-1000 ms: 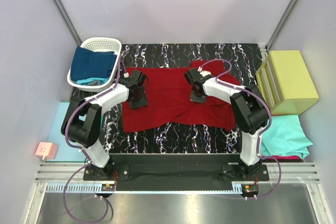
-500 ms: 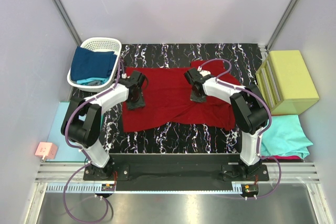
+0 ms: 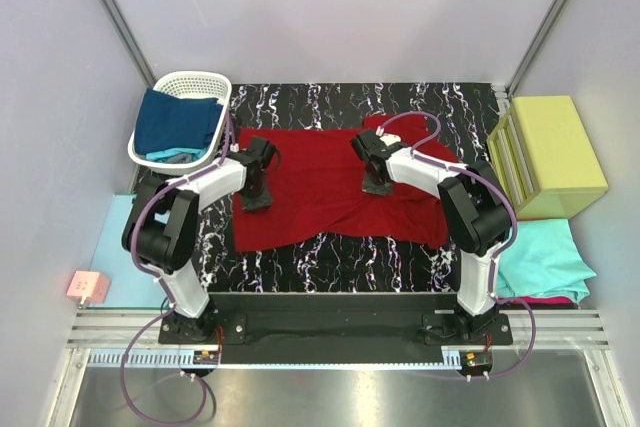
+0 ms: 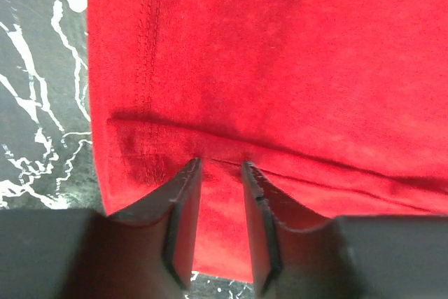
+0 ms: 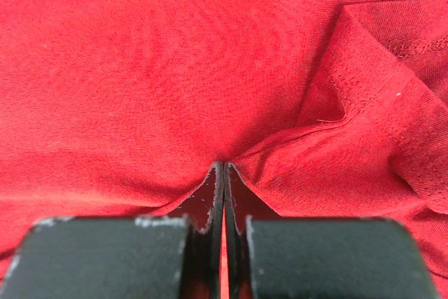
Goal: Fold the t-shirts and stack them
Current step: Fold the flattened tshirt in 1/3 of the way
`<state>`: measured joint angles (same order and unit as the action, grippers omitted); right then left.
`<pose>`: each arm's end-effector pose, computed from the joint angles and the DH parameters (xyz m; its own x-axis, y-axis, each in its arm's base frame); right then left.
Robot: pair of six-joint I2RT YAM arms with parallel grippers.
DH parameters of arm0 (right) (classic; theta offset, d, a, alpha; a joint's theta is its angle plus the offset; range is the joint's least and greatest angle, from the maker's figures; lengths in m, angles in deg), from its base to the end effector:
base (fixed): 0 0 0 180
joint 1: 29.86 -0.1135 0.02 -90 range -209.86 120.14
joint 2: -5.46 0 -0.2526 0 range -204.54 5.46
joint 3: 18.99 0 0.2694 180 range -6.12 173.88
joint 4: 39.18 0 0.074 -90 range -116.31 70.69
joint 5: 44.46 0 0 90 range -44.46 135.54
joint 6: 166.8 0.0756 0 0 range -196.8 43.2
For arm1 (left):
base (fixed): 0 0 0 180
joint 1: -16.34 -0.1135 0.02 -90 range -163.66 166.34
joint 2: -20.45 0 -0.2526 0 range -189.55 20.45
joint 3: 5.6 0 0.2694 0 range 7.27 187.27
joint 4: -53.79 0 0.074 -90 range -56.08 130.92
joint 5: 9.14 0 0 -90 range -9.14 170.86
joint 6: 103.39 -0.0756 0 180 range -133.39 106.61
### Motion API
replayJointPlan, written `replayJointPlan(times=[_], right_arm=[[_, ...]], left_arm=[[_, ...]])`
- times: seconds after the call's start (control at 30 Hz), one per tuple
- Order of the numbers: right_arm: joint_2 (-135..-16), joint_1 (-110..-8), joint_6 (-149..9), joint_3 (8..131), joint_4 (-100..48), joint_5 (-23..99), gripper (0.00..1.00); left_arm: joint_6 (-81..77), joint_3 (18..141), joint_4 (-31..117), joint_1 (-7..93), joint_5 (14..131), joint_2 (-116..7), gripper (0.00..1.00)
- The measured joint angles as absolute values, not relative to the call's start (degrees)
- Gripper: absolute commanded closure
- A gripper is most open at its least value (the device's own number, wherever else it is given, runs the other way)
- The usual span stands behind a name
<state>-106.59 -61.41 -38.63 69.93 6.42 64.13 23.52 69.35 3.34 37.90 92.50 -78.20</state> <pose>0.3666 0.1968 0.1061 -0.8699 0.1532 -0.4688 0.1784 0.9839 -0.0094 0.3266 -0.1126 0.1125 -0.9007 -0.2766 -0.3349 -0.2905 0.9568 -0.0088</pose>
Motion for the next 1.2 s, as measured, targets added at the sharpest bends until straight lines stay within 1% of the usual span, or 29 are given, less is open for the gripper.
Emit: replayJointPlan(times=[0.03, 0.13, 0.17, 0.2, 0.7, 1.1, 1.13, 1.17, 1.2], right_arm=[[-106.59, -61.41, -38.65, 69.95, 6.42, 64.13, 1.0], [-106.59, -61.41, -38.67, 69.95, 6.42, 64.13, 1.0], [-106.59, -61.41, -38.67, 69.93, 6.42, 64.13, 1.0], [-106.59, -61.41, -38.69, 69.93, 6.42, 64.13, 1.0], [-106.59, -61.41, -39.0, 69.93, 6.23, 64.1, 1.0], [-106.59, -61.41, -38.87, 69.67, 5.0, 64.04, 1.0], [-106.59, -61.41, -38.87, 69.64, 4.89, 64.02, 1.0], [-106.59, -61.41, -38.87, 69.6, 4.78, 63.95, 0.95], [-106.59, -61.41, -38.87, 69.6, 4.74, 63.86, 0.78]], left_arm=[[23.56, 69.35, 3.31, 37.81, 92.45, -78.94, 0.74], [23.67, 69.64, 3.36, 37.7, 92.28, -80.12, 0.88], [23.69, 69.75, 3.36, 37.7, 92.26, -80.12, 0.96], [23.58, 69.79, 3.34, 37.7, 92.21, -80.23, 1.0], [24.63, 69.79, 0.65, 37.46, 95.21, -78.11, 1.0], [26.27, 69.81, -0.58, 34.75, 97.59, -76.8, 1.0], [26.34, 69.81, -0.58, 34.49, 97.59, -76.8, 0.97], [26.36, 69.79, -0.6, 34.29, 97.59, -76.8, 0.93], [26.36, 69.79, -0.6, 34.05, 97.59, -76.8, 0.84]])
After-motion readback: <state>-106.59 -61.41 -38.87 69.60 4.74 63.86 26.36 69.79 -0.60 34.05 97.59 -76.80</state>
